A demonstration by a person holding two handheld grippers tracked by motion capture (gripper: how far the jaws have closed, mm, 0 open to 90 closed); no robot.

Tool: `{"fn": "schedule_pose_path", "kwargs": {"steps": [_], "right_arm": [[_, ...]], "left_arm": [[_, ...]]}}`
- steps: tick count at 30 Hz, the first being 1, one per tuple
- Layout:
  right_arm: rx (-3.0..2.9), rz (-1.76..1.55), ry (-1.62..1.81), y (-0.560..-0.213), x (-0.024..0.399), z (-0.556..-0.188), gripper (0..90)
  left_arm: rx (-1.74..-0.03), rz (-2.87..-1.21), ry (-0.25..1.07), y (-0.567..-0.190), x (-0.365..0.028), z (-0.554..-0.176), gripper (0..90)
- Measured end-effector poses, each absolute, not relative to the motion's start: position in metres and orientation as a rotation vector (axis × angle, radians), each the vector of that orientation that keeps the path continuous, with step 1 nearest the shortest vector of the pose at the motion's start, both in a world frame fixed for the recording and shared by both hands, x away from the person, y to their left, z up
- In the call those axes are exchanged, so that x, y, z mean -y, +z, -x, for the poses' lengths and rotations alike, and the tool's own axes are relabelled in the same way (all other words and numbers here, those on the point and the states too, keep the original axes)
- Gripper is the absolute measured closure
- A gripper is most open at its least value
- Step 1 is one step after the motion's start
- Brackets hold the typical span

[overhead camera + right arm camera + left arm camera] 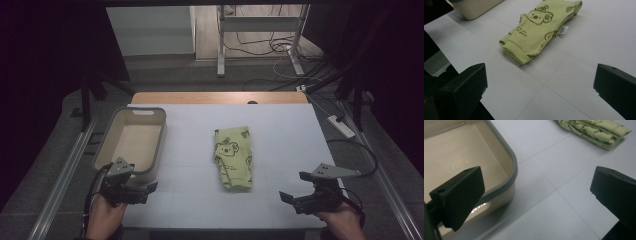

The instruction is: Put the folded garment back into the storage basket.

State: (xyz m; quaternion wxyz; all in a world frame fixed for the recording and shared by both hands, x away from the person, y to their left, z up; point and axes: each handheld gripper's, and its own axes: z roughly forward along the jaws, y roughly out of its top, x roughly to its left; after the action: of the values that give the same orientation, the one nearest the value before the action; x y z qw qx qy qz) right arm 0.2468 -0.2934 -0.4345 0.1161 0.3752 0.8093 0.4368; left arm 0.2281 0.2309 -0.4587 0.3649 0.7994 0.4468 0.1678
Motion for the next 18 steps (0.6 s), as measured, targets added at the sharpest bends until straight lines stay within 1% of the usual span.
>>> {"fn": "schedule_pose_path", "kwargs": {"steps": [10,18], "right_arm": [[-2.412,-1.057,1.279,-0.433,0.282,-0.253,0.0],[-2.431,-1.029,1.321,-0.433,0.271,-0.262,0.0]], "left_arm": [[-1.102,-2.044,0.410,-0.454,-0.220,-0.246,0.0],[-1.039,-2.084,0.394,-0.453,-0.207,-0.261,0.0]]}}
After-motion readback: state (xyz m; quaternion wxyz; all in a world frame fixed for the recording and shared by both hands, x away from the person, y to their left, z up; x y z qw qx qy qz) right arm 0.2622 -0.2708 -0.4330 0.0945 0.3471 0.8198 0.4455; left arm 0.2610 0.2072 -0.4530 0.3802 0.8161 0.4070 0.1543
